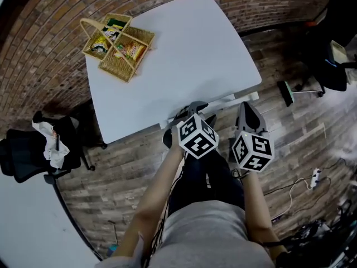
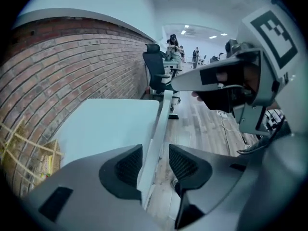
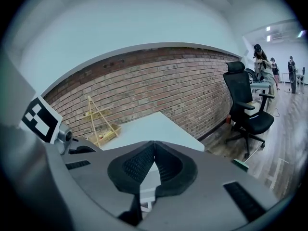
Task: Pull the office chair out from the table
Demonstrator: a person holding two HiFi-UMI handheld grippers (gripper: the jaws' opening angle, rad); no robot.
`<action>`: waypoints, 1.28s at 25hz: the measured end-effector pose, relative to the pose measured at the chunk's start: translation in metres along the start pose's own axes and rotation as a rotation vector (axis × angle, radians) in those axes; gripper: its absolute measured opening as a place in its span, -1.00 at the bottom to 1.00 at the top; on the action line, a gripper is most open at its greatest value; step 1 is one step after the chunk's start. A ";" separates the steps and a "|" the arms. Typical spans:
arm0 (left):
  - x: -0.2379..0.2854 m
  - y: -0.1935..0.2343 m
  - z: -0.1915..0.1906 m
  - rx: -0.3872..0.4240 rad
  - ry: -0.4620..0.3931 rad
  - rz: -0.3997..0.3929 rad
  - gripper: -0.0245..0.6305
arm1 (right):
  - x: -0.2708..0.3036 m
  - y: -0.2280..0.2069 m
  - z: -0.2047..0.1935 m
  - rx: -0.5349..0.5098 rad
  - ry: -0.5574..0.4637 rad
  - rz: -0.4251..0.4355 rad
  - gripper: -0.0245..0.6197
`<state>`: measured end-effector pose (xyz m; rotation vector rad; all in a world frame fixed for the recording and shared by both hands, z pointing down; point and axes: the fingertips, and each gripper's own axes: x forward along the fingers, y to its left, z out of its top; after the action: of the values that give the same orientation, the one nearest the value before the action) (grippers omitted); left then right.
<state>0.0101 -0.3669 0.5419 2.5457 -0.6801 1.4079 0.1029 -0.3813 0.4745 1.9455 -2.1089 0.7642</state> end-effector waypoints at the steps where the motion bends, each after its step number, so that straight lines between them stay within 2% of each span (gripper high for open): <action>1: 0.004 -0.003 -0.001 0.020 0.018 -0.027 -0.36 | 0.000 -0.001 0.000 0.005 -0.001 -0.003 -0.88; 4: 0.016 -0.012 -0.003 0.055 0.066 -0.095 -0.31 | 0.000 -0.004 0.001 0.011 -0.001 -0.015 -0.88; 6: 0.022 -0.014 -0.006 0.086 0.091 -0.111 -0.30 | 0.000 -0.007 0.000 0.014 0.002 -0.023 -0.88; 10: 0.032 -0.012 -0.009 0.171 0.145 -0.090 -0.29 | 0.003 -0.013 -0.005 0.040 0.014 -0.030 -0.88; 18: 0.052 -0.011 -0.014 0.283 0.243 -0.056 -0.30 | 0.003 -0.019 -0.008 0.045 0.021 -0.055 -0.88; 19: 0.053 -0.011 -0.013 0.293 0.245 -0.049 -0.33 | 0.003 -0.020 -0.008 0.046 0.020 -0.059 -0.88; 22: 0.055 -0.006 -0.010 0.322 0.238 -0.008 -0.62 | 0.002 -0.023 -0.007 0.052 0.018 -0.071 -0.88; 24: 0.056 -0.005 -0.010 0.320 0.230 -0.001 -0.62 | 0.002 -0.026 -0.007 0.056 0.018 -0.078 -0.88; 28: 0.056 -0.005 -0.009 0.265 0.217 -0.005 -0.65 | 0.001 -0.032 -0.007 0.059 0.012 -0.111 -0.88; 32: 0.056 -0.005 -0.009 0.258 0.233 -0.003 -0.65 | 0.001 -0.036 -0.003 0.063 0.000 -0.124 -0.88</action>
<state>0.0310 -0.3769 0.5935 2.4992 -0.4827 1.8620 0.1373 -0.3815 0.4863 2.0849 -1.9651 0.8154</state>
